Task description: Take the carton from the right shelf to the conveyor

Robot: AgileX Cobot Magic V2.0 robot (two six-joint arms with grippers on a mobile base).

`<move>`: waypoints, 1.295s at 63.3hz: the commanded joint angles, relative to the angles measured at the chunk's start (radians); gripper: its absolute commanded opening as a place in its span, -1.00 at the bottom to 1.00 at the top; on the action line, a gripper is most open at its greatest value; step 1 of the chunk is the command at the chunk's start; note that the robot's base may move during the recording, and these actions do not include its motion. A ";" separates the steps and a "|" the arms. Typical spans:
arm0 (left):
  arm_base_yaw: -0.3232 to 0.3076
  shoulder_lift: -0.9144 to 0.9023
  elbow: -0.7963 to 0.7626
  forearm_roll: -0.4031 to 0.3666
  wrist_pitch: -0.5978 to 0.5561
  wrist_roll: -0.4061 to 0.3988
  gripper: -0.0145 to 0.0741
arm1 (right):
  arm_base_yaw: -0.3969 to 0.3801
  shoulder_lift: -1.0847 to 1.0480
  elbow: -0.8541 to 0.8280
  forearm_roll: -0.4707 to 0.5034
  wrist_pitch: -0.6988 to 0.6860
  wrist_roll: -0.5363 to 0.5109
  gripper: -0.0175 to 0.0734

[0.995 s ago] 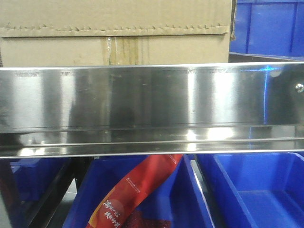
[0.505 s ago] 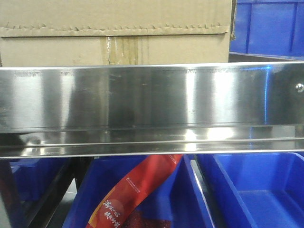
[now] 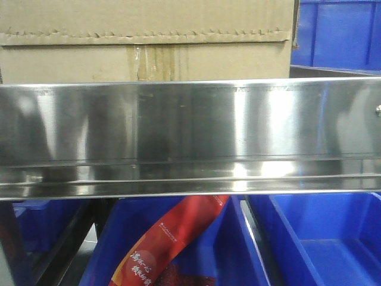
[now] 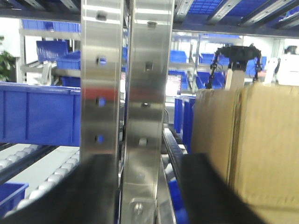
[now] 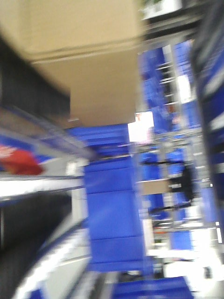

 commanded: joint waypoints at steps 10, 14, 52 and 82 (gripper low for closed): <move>-0.033 0.144 -0.149 -0.017 0.040 0.001 0.36 | 0.001 0.084 -0.060 -0.019 -0.030 -0.008 0.64; -0.050 0.187 -0.193 -0.017 0.094 0.010 0.39 | 0.001 0.099 -0.066 -0.019 -0.033 -0.008 0.64; -0.550 0.750 -0.701 -0.044 0.354 0.124 0.38 | 0.124 0.729 -0.705 -0.015 0.369 -0.039 0.64; -0.536 1.363 -1.469 0.277 0.834 -0.194 0.38 | 0.184 1.274 -1.428 -0.095 0.836 0.107 0.55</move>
